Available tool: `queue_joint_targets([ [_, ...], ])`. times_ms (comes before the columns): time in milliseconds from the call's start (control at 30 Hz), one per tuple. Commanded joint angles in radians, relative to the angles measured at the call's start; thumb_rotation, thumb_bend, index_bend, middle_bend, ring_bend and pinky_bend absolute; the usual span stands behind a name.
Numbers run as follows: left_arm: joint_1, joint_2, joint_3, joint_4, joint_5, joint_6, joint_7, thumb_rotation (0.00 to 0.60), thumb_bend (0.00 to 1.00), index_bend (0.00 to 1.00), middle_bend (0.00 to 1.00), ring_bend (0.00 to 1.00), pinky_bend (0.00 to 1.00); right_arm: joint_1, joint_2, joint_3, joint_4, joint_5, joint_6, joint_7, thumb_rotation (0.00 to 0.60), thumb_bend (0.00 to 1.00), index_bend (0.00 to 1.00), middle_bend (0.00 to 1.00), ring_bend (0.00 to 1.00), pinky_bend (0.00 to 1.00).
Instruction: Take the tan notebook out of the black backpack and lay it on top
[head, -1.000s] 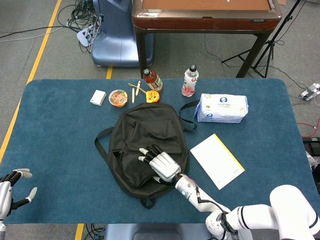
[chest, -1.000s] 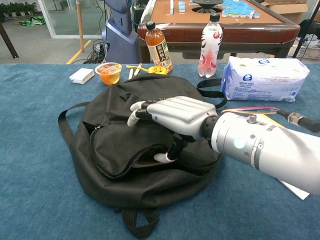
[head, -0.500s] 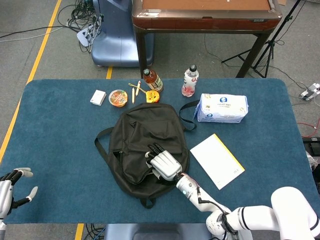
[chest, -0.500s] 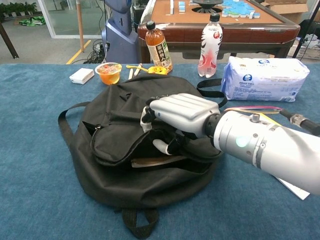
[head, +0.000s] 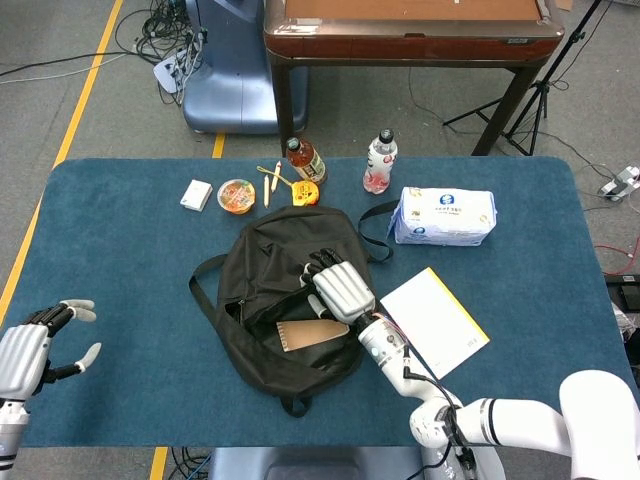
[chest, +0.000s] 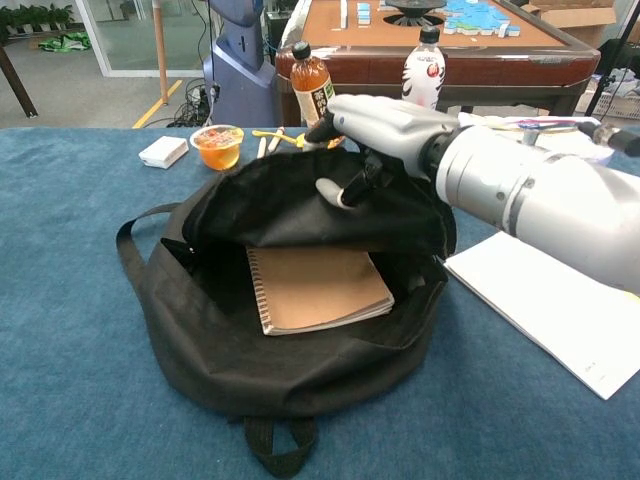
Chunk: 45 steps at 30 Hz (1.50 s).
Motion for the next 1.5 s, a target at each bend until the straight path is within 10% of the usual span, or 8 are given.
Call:
queue_joint_targets([
  [33,-0.061,0.002,-0.012,0.027,0.077,-0.022,-0.097,0.6,0.24,0.44,0.36,0.34,0.3,0.017,-0.003,0.04,0.018,0.05,0.013,-0.016,0.6,0.62,0.77,0.38,0.15,0.15],
  [633,-0.31,-0.122,0.008,0.111,0.357,-0.072,-0.274,0.6,0.24,0.52,0.49,0.46,0.43,0.132,-0.063,0.138,0.13,0.233,0.022,-0.133,0.6,0.62,0.77,0.38,0.16,0.15],
  [1500,-0.618,-0.547,0.091,0.715,0.457,-0.134,-0.265,0.6,0.24,0.38,0.4,0.37,0.38,0.242,-0.054,0.154,0.22,0.399,-0.028,-0.187,0.6,0.62,0.77,0.38,0.16,0.15],
])
